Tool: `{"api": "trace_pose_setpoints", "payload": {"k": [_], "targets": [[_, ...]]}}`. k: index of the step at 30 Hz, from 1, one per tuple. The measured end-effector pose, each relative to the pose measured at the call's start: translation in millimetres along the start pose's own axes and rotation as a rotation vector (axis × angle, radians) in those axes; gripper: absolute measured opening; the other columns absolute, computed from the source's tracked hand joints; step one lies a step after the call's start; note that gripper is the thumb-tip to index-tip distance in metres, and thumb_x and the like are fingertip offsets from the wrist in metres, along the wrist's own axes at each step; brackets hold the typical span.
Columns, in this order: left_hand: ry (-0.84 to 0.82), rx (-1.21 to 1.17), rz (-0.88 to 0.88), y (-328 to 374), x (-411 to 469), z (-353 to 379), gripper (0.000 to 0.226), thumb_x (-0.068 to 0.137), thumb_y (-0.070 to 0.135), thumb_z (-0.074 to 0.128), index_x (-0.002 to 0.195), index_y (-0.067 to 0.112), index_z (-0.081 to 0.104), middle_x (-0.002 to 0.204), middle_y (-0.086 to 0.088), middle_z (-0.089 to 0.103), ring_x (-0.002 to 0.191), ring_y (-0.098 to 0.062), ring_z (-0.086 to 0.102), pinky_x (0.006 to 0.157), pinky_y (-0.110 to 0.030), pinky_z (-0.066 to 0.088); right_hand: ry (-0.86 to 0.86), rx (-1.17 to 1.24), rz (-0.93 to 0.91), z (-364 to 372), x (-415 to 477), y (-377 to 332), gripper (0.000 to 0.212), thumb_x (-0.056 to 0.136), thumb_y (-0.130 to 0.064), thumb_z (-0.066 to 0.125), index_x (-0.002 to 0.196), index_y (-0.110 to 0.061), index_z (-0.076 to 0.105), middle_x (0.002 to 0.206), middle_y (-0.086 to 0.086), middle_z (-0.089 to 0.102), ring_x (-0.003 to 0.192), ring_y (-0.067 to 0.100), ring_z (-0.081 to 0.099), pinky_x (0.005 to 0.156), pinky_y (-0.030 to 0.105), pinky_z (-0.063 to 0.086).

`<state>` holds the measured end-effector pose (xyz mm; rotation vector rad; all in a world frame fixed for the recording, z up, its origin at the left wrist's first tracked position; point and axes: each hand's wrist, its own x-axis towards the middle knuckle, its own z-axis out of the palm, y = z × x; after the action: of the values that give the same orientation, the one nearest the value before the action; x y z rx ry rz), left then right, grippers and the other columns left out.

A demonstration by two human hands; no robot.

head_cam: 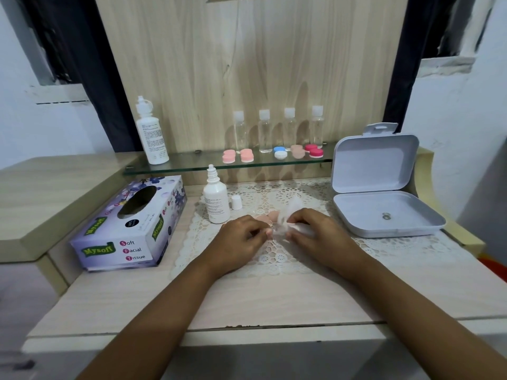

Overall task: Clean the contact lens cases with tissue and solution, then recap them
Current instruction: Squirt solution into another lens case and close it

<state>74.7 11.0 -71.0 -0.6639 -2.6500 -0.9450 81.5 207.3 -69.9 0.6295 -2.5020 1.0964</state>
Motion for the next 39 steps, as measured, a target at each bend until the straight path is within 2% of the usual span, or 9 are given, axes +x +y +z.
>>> {"api": "trace_pose_setpoints", "payload": {"k": [3, 5, 9, 16, 21, 27, 32, 36, 39], "targets": [[0.033, -0.119, -0.022, 5.1, -1.3, -2.0, 0.021, 0.092, 0.026, 0.056, 0.104, 0.016, 0.07, 0.099, 0.007, 0.068, 0.085, -0.002, 0.059, 0.076, -0.01, 0.043, 0.0, 0.025, 0.028, -0.8, 1.7, 0.0, 0.018, 0.082, -0.02, 0.068, 0.099, -0.016, 0.062, 0.097, -0.008, 0.062, 0.089, 0.005, 0.055, 0.073, 0.002, 0.035], [0.042, -0.212, -0.047, 5.5, -1.1, -1.2, 0.019, 0.092, 0.026, 0.056, 0.104, 0.019, 0.069, 0.098, 0.006, 0.07, 0.083, -0.003, 0.063, 0.079, -0.016, 0.048, 0.006, 0.079, 0.065, -0.9, 2.0, -1.0, 0.016, 0.082, -0.02, 0.068, 0.097, -0.019, 0.062, 0.097, -0.007, 0.064, 0.089, 0.005, 0.056, 0.072, 0.003, 0.037], [0.058, -0.361, -0.097, 7.9, -1.9, -1.7, 0.008, 0.093, 0.026, 0.053, 0.097, 0.022, 0.059, 0.067, 0.003, 0.064, 0.07, -0.004, 0.066, 0.071, -0.022, 0.052, 0.017, 0.192, 0.13, -2.7, 2.4, -4.5, 0.012, 0.083, -0.02, 0.068, 0.092, -0.023, 0.061, 0.093, -0.008, 0.065, 0.084, 0.001, 0.058, 0.069, 0.007, 0.042], [0.062, -0.416, -0.06, 11.4, -1.6, -1.8, 0.007, 0.09, 0.025, 0.058, 0.094, 0.027, 0.063, 0.072, -0.001, 0.061, 0.064, -0.002, 0.058, 0.065, -0.016, 0.047, 0.037, 0.392, 0.252, -5.3, 3.3, -6.8, 0.008, 0.083, -0.018, 0.067, 0.091, -0.016, 0.067, 0.088, 0.002, 0.07, 0.077, 0.012, 0.064, 0.071, 0.028, 0.052], [0.035, -0.36, 0.001, 11.1, -4.2, -2.2, 0.034, 0.078, 0.012, 0.074, 0.1, 0.034, 0.061, 0.077, 0.005, 0.056, 0.064, 0.0, 0.051, 0.064, -0.011, 0.042, 0.074, 0.468, 0.306, -6.2, 3.7, -7.4, 0.006, 0.083, -0.014, 0.067, 0.089, -0.016, 0.067, 0.081, -0.003, 0.067, 0.069, 0.004, 0.062, 0.067, 0.022, 0.052], [0.135, -0.301, 0.02, 7.2, -2.9, -4.2, 0.03, 0.077, 0.016, 0.075, 0.103, 0.026, 0.067, 0.079, 0.012, 0.062, 0.068, 0.0, 0.055, 0.066, -0.009, 0.043, 0.17, 0.35, 0.25, -7.2, 2.4, -9.3, 0.02, 0.085, -0.006, 0.059, 0.098, -0.022, 0.064, 0.09, -0.011, 0.063, 0.078, 0.0, 0.057, 0.064, 0.002, 0.043], [0.133, -0.266, -0.013, 4.0, -2.3, -2.7, 0.033, 0.077, 0.02, 0.075, 0.11, 0.017, 0.069, 0.087, 0.011, 0.067, 0.076, 0.002, 0.059, 0.071, -0.01, 0.045, 0.348, 0.009, -0.049, -2.4, 1.2, -2.9, 0.019, 0.082, -0.007, 0.063, 0.098, -0.007, 0.072, 0.094, 0.003, 0.068, 0.088, -0.001, 0.052, 0.075, 0.0, 0.036], [0.118, -0.299, 0.018, 7.9, -3.3, -3.9, 0.035, 0.079, 0.015, 0.073, 0.106, 0.036, 0.064, 0.09, 0.016, 0.068, 0.078, 0.002, 0.062, 0.073, -0.009, 0.046, 0.328, -0.041, -0.167, 2.4, 1.8, 3.9, 0.018, 0.076, -0.021, 0.064, 0.088, -0.013, 0.075, 0.099, -0.002, 0.051, 0.096, 0.01, 0.05, 0.083, 0.016, 0.039], [0.105, -0.284, 0.038, 7.9, -3.5, -4.1, 0.036, 0.08, 0.012, 0.071, 0.105, 0.038, 0.063, 0.092, 0.019, 0.067, 0.082, 0.003, 0.062, 0.074, -0.008, 0.045, 0.248, -0.052, -0.205, 3.4, -0.7, 4.1, 0.015, 0.078, -0.019, 0.063, 0.086, -0.015, 0.074, 0.116, 0.003, 0.05, 0.108, 0.002, 0.045, 0.089, 0.003, 0.031]]}}
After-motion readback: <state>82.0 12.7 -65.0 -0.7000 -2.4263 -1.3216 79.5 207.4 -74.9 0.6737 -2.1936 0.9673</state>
